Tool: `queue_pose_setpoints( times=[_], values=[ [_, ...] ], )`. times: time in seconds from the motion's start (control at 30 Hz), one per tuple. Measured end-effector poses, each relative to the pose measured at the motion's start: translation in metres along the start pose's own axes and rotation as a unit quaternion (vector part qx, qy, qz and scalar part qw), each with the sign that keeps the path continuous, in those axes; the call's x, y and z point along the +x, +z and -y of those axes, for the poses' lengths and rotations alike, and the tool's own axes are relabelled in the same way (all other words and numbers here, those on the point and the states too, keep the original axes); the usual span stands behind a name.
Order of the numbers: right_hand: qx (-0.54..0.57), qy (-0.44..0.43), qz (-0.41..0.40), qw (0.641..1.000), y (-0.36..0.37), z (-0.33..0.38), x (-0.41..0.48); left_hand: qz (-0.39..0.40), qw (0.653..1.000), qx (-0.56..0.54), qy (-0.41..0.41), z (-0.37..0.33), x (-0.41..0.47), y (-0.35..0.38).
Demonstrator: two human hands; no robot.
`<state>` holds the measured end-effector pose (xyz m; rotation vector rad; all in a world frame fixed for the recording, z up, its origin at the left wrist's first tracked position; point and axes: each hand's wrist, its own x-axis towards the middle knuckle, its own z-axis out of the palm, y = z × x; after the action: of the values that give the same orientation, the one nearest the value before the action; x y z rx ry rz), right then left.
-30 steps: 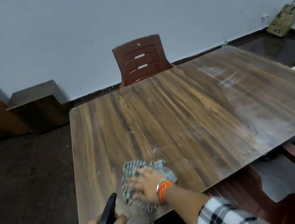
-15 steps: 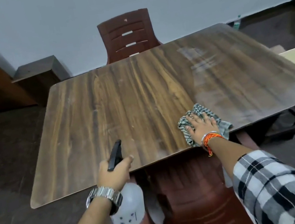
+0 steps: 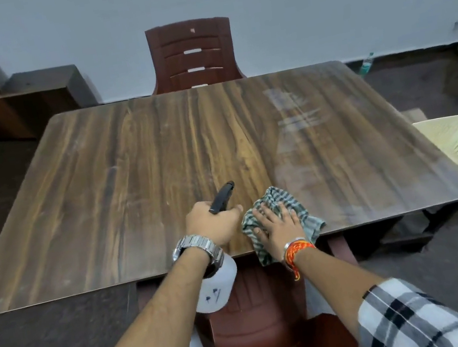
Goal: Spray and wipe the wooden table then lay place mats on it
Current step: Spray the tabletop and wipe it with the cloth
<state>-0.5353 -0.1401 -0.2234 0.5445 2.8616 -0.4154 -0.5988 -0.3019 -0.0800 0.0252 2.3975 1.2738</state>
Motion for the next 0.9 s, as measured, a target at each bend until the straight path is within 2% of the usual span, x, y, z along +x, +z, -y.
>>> queue_pose_setpoints(
  times=[0.13, 0.2, 0.27, 0.4, 0.5, 0.6, 0.7, 0.73, 0.77, 0.8, 0.83, 0.9],
  values=[
    [-0.019, -0.039, 0.003, 0.999, 0.000, -0.006, -0.009, 0.050, 0.999, 0.005, -0.011, -0.024, 0.007, 0.037],
    [-0.010, -0.085, 0.015, 0.996, -0.003, -0.012, -0.009, 0.051, 0.998, 0.016, -0.022, -0.036, 0.009, 0.057],
    [-0.014, -0.164, 0.032, 0.986, -0.005, -0.021, -0.005, 0.030, 0.998, 0.039, -0.041, -0.049, 0.010, 0.078],
    [-0.096, -0.337, 0.068, 0.934, -0.029, -0.066, 0.043, -0.093, 0.991, 0.043, -0.087, -0.075, 0.012, 0.124],
    [-0.111, -0.380, 0.071, 0.915, -0.054, -0.124, 0.084, -0.073, 0.989, 0.017, -0.129, -0.092, 0.011, 0.150],
    [-0.117, -0.340, 0.031, 0.933, -0.086, -0.191, 0.143, -0.059, 0.984, -0.005, -0.167, -0.097, 0.005, 0.166],
    [-0.088, -0.177, 0.059, 0.979, -0.114, -0.221, 0.201, -0.107, 0.976, 0.012, -0.191, -0.098, 0.000, 0.179],
    [-0.074, -0.138, 0.069, 0.985, -0.116, -0.220, 0.205, -0.119, 0.972, 0.022, -0.203, -0.098, -0.003, 0.181],
    [-0.085, -0.138, 0.067, 0.985, -0.116, -0.212, 0.199, -0.129, 0.968, 0.023, -0.215, -0.096, -0.004, 0.181],
    [-0.095, -0.183, 0.057, 0.977, -0.110, -0.203, 0.185, -0.131, 0.966, 0.017, -0.224, -0.094, -0.007, 0.180],
    [-0.107, -0.266, 0.059, 0.956, -0.100, -0.195, 0.163, -0.128, 0.965, 0.004, -0.230, -0.093, -0.008, 0.178],
    [-0.152, -0.436, 0.067, 0.885, -0.079, -0.183, 0.104, -0.115, 0.964, -0.013, -0.238, -0.092, -0.009, 0.174]
  ],
)
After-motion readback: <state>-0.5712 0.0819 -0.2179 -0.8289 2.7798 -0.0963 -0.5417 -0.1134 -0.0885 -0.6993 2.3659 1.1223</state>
